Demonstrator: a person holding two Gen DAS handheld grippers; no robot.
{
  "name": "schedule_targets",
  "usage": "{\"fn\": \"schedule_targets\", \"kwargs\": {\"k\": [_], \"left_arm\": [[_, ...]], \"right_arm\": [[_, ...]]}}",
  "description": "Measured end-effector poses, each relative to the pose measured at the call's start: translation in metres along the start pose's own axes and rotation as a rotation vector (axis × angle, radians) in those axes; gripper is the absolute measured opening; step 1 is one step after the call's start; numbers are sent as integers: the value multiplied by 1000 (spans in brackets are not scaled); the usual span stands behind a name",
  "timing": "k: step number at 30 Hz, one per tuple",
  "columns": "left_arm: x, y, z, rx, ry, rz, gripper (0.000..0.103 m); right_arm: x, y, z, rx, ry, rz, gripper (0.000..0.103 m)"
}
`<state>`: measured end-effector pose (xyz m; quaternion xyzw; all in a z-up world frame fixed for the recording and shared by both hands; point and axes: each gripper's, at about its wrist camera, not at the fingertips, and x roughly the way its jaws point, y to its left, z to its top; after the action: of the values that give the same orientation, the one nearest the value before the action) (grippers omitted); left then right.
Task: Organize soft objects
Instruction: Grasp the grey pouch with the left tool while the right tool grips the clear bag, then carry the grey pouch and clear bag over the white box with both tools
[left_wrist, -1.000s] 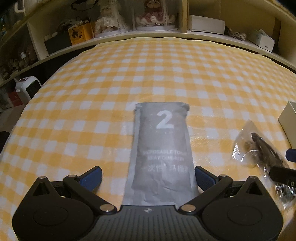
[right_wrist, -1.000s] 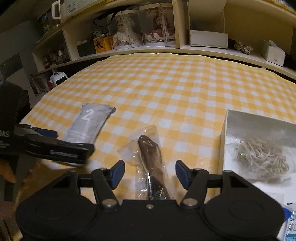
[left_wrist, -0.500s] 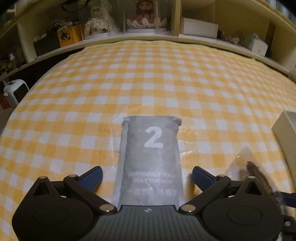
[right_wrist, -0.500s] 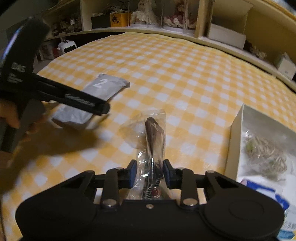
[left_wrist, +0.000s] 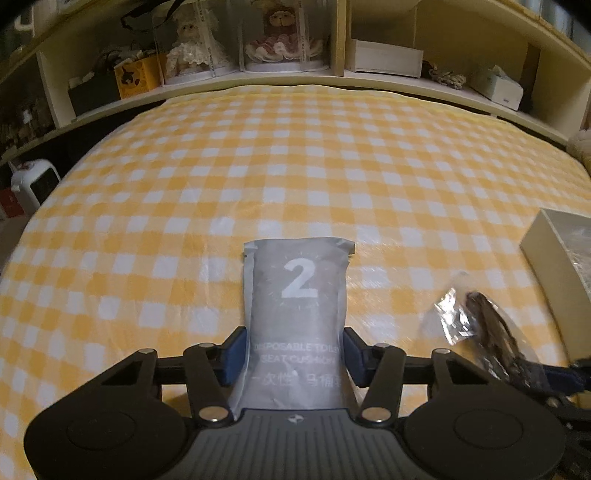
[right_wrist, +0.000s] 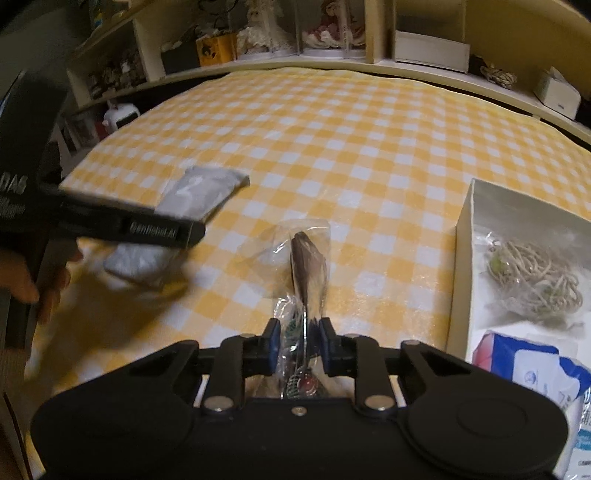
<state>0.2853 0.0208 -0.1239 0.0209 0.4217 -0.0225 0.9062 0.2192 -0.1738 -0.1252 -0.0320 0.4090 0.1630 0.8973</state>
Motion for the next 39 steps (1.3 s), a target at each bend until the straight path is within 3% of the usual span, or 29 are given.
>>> {"fn": "schedule_targets", "kwargs": {"k": [13,25,39], "left_arm": [[-46,-3,-17,-62,-23,-40,53],[-96,-20,6,-87,-112,-72,53],[-144,-68,32,-58,-191,-135,53]], "right_arm": [[-17,-7,-1,79,-54,9,17],[-64,-21,10,179,-188,29,17],[-132,-69,10,245,-261,-59,17]]}}
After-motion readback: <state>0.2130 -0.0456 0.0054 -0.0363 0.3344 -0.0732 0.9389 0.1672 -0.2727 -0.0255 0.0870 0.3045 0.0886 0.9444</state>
